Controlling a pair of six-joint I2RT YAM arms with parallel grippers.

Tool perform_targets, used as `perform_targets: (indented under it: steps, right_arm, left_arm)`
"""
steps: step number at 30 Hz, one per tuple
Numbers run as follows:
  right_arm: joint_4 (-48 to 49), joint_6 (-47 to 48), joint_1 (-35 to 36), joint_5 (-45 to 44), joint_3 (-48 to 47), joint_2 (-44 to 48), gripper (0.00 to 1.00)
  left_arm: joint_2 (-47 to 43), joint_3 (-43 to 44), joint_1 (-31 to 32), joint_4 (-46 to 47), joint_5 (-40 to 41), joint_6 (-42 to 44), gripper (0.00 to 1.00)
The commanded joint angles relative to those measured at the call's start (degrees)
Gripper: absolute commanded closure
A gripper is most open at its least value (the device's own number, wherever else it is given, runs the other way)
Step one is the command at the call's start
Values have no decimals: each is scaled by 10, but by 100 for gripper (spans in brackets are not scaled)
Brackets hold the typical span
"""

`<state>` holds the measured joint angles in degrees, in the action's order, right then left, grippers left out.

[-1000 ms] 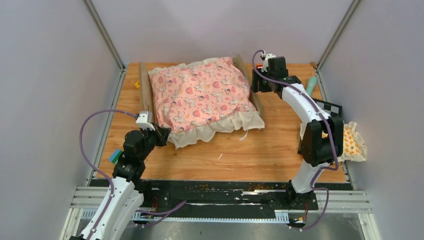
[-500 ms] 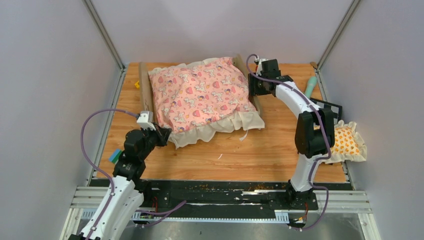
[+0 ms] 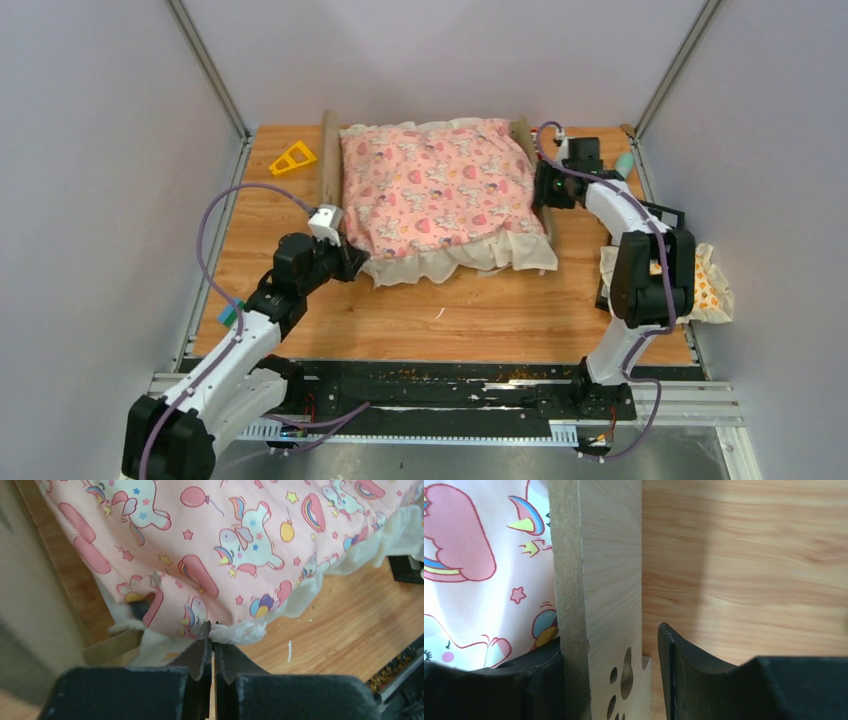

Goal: Set up the pet bed
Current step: Tie the ropes to the bed frame.

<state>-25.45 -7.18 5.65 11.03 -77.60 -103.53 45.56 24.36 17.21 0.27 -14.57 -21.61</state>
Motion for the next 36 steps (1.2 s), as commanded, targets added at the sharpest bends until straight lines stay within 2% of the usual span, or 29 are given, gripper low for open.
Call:
perform_targets:
  steps: [1, 6, 8, 10, 14, 17, 23, 26, 29, 31, 34, 36]
  right_arm:
    - [21, -7, -127, -97, 17, 48, 100]
    - [12, 92, -135, -82, 3, 47, 95]
    - [16, 100, -135, -74, -2, 47, 85]
    - [16, 97, -135, -51, -7, 55, 68]
    - [66, 77, -134, -8, 28, 122, 57]
    - [111, 51, -133, -15, 60, 189, 51]
    - [191, 42, -126, -15, 143, 340, 39]
    - [218, 59, -117, -27, 183, 396, 38]
    - [244, 56, -102, 59, 208, 431, 42]
    - [248, 80, -38, 104, 216, 440, 43]
    - [230, 179, 118, 97, 219, 441, 43]
    - [260, 185, 200, 106, 238, 432, 43]
  left_arm:
    - [61, 60, 67, 78, 20, 36, 100]
    - [151, 97, 73, 125, 21, 36, 100]
    - [183, 116, 78, 135, 3, 42, 100]
    - [200, 137, 82, 132, -6, 53, 100]
    - [203, 150, 83, 116, -1, 77, 100]
    - [209, 154, 83, 102, 10, 93, 100]
    - [235, 158, 83, 92, 36, 107, 100]
    - [242, 156, 83, 89, 43, 106, 100]
    - [236, 156, 83, 78, 62, 106, 100]
    - [230, 158, 83, 58, 80, 106, 100]
    - [217, 154, 83, 27, 104, 104, 100]
    - [208, 145, 83, 21, 111, 101, 100]
